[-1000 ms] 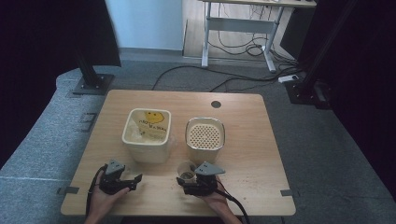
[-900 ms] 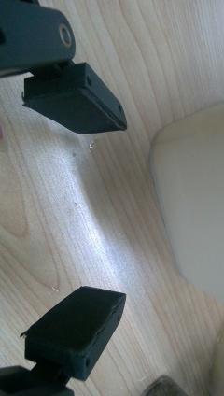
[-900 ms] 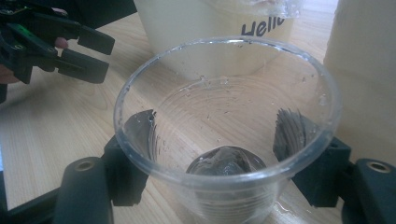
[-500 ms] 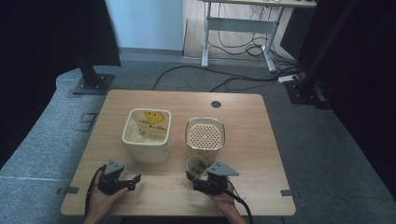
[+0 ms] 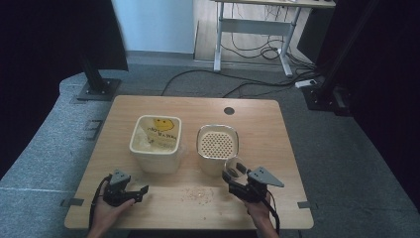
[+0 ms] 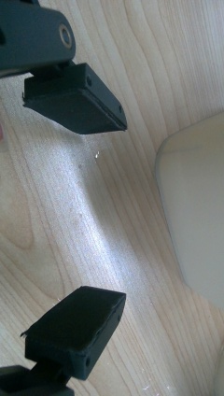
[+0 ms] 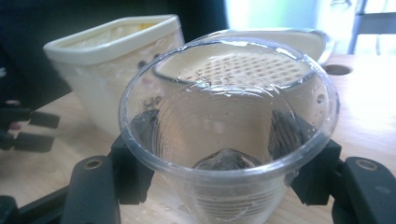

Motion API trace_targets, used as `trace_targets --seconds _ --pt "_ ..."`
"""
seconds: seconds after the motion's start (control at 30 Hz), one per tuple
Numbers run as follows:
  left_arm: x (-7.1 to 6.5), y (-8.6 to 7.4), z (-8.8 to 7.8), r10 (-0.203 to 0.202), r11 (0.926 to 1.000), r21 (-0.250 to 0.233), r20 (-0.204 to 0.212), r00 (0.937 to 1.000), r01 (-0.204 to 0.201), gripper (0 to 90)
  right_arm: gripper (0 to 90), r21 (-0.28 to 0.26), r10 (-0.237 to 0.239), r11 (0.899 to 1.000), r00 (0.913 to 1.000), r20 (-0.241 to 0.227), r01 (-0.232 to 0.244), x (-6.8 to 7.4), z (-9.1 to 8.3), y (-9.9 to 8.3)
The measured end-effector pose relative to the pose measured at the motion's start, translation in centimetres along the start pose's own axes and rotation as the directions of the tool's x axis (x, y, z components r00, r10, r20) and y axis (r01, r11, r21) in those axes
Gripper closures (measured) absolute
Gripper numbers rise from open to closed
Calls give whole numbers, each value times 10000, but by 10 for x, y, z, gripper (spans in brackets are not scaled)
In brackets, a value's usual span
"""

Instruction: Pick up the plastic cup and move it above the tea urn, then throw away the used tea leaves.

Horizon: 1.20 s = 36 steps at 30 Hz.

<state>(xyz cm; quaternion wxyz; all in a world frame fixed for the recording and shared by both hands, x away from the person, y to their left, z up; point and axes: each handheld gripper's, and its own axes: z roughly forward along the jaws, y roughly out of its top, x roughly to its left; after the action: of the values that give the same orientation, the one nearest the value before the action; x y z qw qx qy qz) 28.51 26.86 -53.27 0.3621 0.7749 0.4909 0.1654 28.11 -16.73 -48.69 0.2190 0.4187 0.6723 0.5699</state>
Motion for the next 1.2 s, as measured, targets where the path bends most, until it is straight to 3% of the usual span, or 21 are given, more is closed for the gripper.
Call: trace_targets --seconds 0.5,0.8,0.9,1.03,1.2 --pt "-1 0 1 57 9999 104 90 9999 -58 152 344 -846 514 9955 9928 1078 -423 -28 -28 16" --pt "-2 0 3 32 9998 193 192 9998 -35 152 346 -1596 805 9859 9793 1859 -507 -37 -38 49" --pt "-3 0 3 79 9997 213 246 9997 -84 152 346 -1571 631 9871 9759 2090 -302 -38 -36 66" --pt "-3 0 4 140 9996 256 258 9996 -147 152 349 -1264 -22 9914 9705 2410 336 -39 -26 86" --pt "-3 0 5 134 9991 409 384 9992 -150 152 351 -890 -515 9932 9682 2447 753 -38 -10 100"
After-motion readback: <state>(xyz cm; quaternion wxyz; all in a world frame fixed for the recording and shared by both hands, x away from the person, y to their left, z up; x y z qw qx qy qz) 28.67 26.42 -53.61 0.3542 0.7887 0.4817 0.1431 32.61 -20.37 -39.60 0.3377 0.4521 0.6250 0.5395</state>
